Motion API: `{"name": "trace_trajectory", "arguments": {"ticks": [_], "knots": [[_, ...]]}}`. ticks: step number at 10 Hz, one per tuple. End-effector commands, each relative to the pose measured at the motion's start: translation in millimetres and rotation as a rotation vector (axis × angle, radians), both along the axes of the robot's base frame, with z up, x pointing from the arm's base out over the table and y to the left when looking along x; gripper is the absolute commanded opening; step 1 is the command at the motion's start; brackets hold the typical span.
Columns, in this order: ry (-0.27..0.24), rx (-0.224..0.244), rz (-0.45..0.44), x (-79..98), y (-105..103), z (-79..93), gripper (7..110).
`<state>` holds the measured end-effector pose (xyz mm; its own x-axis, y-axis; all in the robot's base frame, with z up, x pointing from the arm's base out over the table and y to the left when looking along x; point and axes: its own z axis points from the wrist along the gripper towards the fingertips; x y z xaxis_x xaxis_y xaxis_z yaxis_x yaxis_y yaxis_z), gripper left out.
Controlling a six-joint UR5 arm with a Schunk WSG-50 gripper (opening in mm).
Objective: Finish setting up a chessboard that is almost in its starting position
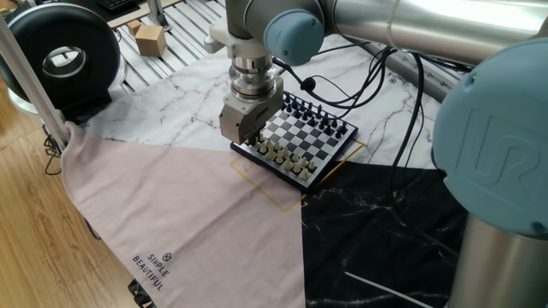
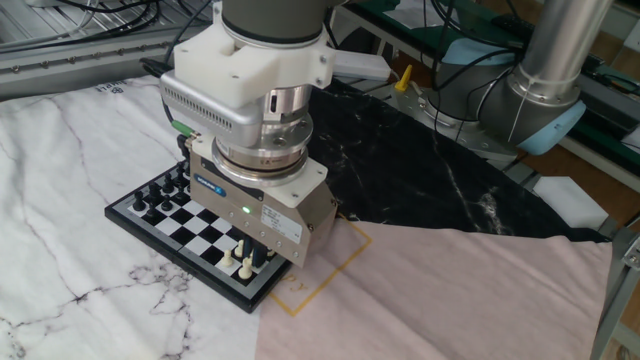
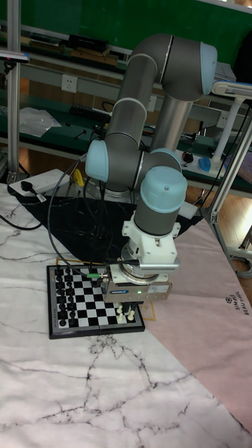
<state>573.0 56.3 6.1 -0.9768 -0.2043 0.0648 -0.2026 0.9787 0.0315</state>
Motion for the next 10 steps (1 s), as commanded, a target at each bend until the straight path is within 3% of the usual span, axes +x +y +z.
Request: {"name": "trace_trajectory", "arguments": {"ticks": [1, 10], "knots": [[0.004, 0.006, 0.000, -0.2, 0.3, 0.8, 7], [0.010, 0.016, 0.027, 0.8, 2.6, 0.2, 7]]}}
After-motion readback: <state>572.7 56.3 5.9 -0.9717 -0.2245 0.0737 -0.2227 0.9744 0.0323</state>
